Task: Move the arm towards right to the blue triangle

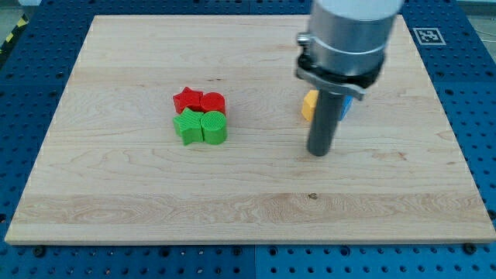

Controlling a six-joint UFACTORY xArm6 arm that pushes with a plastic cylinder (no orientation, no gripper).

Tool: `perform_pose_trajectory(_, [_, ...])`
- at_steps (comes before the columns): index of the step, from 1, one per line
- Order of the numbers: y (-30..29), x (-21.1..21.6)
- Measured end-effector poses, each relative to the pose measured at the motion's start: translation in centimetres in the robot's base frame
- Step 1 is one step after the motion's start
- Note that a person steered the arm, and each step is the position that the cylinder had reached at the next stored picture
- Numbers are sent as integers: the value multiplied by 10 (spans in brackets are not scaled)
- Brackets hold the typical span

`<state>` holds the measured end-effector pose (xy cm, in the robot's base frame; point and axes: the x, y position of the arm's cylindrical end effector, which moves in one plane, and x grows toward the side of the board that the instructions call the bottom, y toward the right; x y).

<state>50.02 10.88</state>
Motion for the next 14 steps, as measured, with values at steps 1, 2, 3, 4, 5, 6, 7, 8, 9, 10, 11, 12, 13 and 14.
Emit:
perform_pose_trajectory(1, [19, 2])
perform_pose_trajectory(2, [21, 2])
perform_pose_trajectory(3, [21, 2])
perform_pose_trajectory(4, [29, 3])
perform_pose_trajectory(5, [43, 3])
perform_pose_trajectory(6, [43, 3])
perform_pose_trajectory(7, [44, 3])
perform_pose_trajectory(8, [44, 3])
perform_pose_trajectory(9, [59, 3])
perform_pose_trajectory(10, [76, 3])
perform_pose_trajectory(11, [77, 3])
perform_pose_trajectory(12, [96, 3])
perform_pose_trajectory(13, [104, 3])
perform_pose_trajectory(14, [107, -2])
